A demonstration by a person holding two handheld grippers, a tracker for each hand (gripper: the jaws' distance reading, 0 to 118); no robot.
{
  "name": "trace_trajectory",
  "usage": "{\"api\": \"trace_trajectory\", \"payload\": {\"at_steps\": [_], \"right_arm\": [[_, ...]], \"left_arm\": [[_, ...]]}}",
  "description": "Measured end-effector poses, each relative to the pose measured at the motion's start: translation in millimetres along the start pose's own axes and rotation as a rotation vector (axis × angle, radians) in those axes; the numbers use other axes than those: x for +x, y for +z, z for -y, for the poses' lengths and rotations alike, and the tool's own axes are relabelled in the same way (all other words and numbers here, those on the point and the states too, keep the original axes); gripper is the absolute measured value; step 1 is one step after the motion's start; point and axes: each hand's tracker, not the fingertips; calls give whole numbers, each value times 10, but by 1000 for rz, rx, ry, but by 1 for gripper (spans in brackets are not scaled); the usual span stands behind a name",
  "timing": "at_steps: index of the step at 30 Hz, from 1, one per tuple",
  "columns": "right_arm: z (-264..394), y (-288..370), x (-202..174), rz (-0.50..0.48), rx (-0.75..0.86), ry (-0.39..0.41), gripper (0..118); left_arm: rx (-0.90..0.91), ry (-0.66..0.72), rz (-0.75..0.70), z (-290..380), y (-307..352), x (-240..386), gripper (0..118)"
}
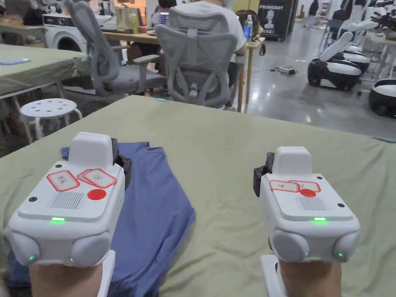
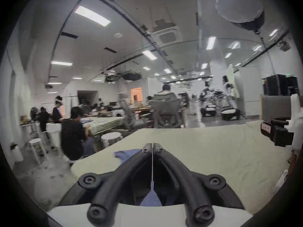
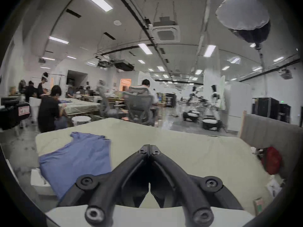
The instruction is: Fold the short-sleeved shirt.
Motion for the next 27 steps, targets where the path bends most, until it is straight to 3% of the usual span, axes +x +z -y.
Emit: {"api": "trace_trajectory", "payload": {"at_steps": [4,7,12,15,16,18,19,23,24,26,27], "right_arm": [[39,-143,-411,-97,-20,12,0],[101,-331,-475,-124,-50,12,0],[318,-711,-419,-138,-124,40,0],[445,-992,-384,-135,-164,42,0],[498,-1046,-351,-132,-173,40,0],[592,-1194,-299,-122,-186,40,0],[635,-1269,-266,-114,-197,39,0],[800,-1473,-73,-86,-246,20,0],[839,-1489,-16,-77,-255,16,0],[885,-1525,98,-58,-265,16,0],[890,-1521,165,-49,-268,11,0]], "left_arm": [[-75,-31,-49,171,-114,-270,0],[-222,-25,53,365,-481,-210,0],[-599,-69,232,938,-1835,133,0],[-688,-85,311,1137,-2754,418,3],[-697,-114,305,1189,-3015,500,32],[-726,-170,285,1298,-3463,660,103],[-762,-164,279,1380,-3659,708,118],[-889,-54,319,1697,-4163,757,102],[-942,-51,301,1794,-4226,743,88],[-974,-15,291,1904,-4264,643,75],[-940,30,299,1834,-4228,610,49]]}}
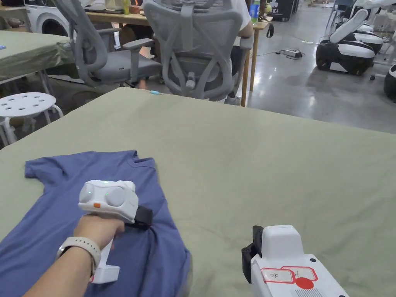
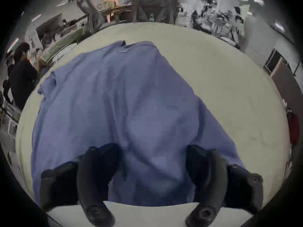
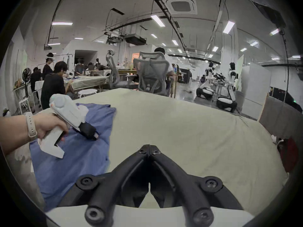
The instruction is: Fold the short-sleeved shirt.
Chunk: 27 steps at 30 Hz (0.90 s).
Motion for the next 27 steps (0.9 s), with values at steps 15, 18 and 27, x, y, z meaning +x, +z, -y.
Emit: {"api": "trace_trajectory", "payload": {"at_steps": [15,18,27], "right_arm": [[47,1460,1428,298,90,-131,0],[129,1807,1713,373,101,-147,0],[447,2183,2270,512,65,-168,0]], "left_arm": [[385,-251,410,-192,1993,2551,0],[386,-378,574,-44,2351,3390,0],[169,-557,496,656,1357,4545,0]]}}
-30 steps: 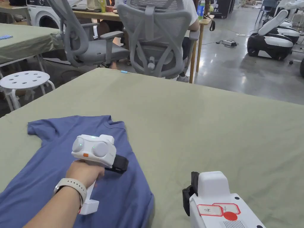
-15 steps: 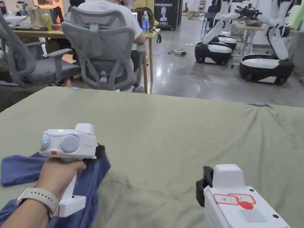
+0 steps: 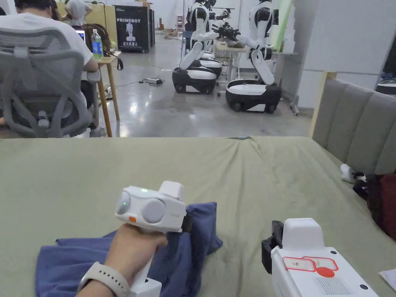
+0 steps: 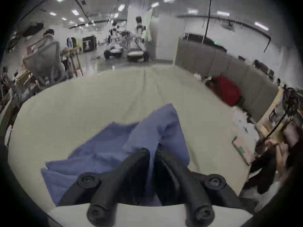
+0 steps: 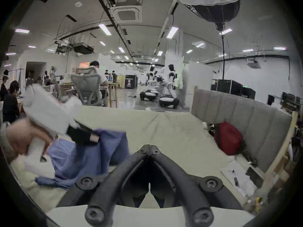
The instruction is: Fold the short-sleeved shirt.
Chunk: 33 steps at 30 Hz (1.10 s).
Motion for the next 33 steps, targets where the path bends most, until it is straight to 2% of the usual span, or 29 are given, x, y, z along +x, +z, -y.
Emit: {"api": "trace_trajectory", "payload": {"at_steps": [2,5,8,9,10,12,13,14,17,20,21,23,24,25,27,30,33], "right_arm": [[43,-69,55,13,-13,0,0],[95,-148,101,8,-34,-10,0],[104,-203,83,-6,-45,-3,0],[102,-204,63,-21,-44,-4,0],[91,-220,33,-34,-41,-5,0],[67,-216,-55,-64,-32,-9,0],[55,-206,-102,-84,-24,-10,0],[37,-208,-157,-99,-19,-10,0],[17,-209,-332,-136,-18,-4,0],[29,-220,-514,-162,-13,7,0],[35,-228,-569,-167,-18,13,0],[48,-237,-676,-181,-17,23,0],[47,-234,-714,-191,-15,27,0],[43,-236,-764,-201,-19,36,0],[49,-240,-843,-220,-23,51,0],[56,-231,-908,-224,-25,49,0],[69,-256,-916,-217,-31,55,0]], "left_arm": [[-93,29,-22,208,-393,6,0],[-141,71,-63,423,-726,-44,1],[-71,100,-76,459,-649,-99,2],[-19,100,-92,449,-533,-112,7],[42,103,-123,445,-395,-125,26],[191,135,-166,441,34,-158,85],[261,126,-184,482,269,-170,110],[338,110,-217,555,563,-184,114],[484,119,-330,882,1292,-249,114],[497,144,-442,1369,1846,-278,113],[489,152,-475,1531,1936,-286,110],[467,145,-509,1881,2089,-317,82],[443,146,-535,1973,2116,-310,64],[417,145,-540,2061,2137,-327,38],[407,160,-527,2111,2159,-380,0],[378,169,-499,1949,2119,-608,0],[289,239,-460,1660,1837,-1220,0]]}}
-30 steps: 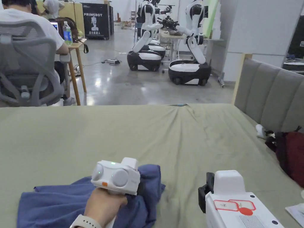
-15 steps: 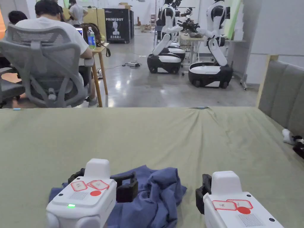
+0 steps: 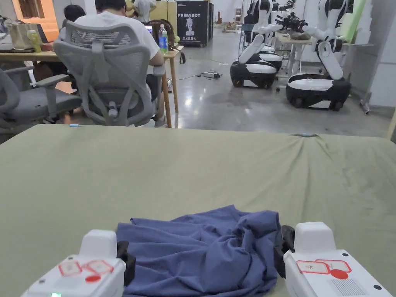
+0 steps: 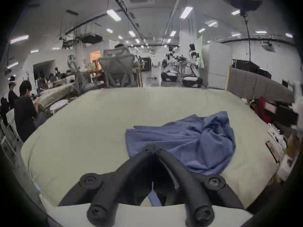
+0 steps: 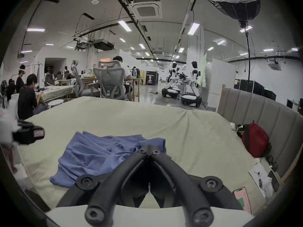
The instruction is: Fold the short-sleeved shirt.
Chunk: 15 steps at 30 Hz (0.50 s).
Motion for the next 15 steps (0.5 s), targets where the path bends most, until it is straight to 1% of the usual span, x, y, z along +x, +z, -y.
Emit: {"api": "trace_trajectory", "payload": {"at_steps": [1,2,3,5,6,7,8,9,10,11,12,13,14,15], "right_arm": [[10,-10,13,2,-4,1,0],[18,-37,31,2,-12,8,0],[27,-65,47,6,-19,15,0],[59,-119,106,27,-29,15,0],[76,-154,153,33,-38,5,0],[95,-188,191,40,-44,-2,0],[116,-226,225,53,-53,-4,0],[141,-255,269,65,-61,-3,0],[163,-290,312,69,-71,-2,0],[182,-326,353,79,-84,-2,0],[205,-363,403,90,-94,-1,0],[231,-388,452,94,-101,-2,0],[257,-440,519,98,-117,-3,0],[285,-503,581,104,-128,-1,0]], "left_arm": [[-51,10,22,-60,-211,-96,0],[-142,30,25,-142,-527,-217,0],[-205,9,15,-217,-770,-284,0],[-266,10,-9,-359,-1239,-421,0],[-298,9,6,-431,-1460,-475,0],[-322,13,19,-485,-1637,-501,3],[-353,12,7,-533,-1818,-524,26],[-384,8,-23,-560,-1999,-535,67],[-417,-6,-59,-569,-2156,-537,117],[-417,-9,-49,-550,-2116,-490,115],[-429,-3,-46,-550,-2267,-494,103],[-461,-12,-64,-506,-2361,-481,99],[-525,-34,-55,-438,-2458,-472,97],[-566,-59,-51,-360,-2466,-439,90]]}}
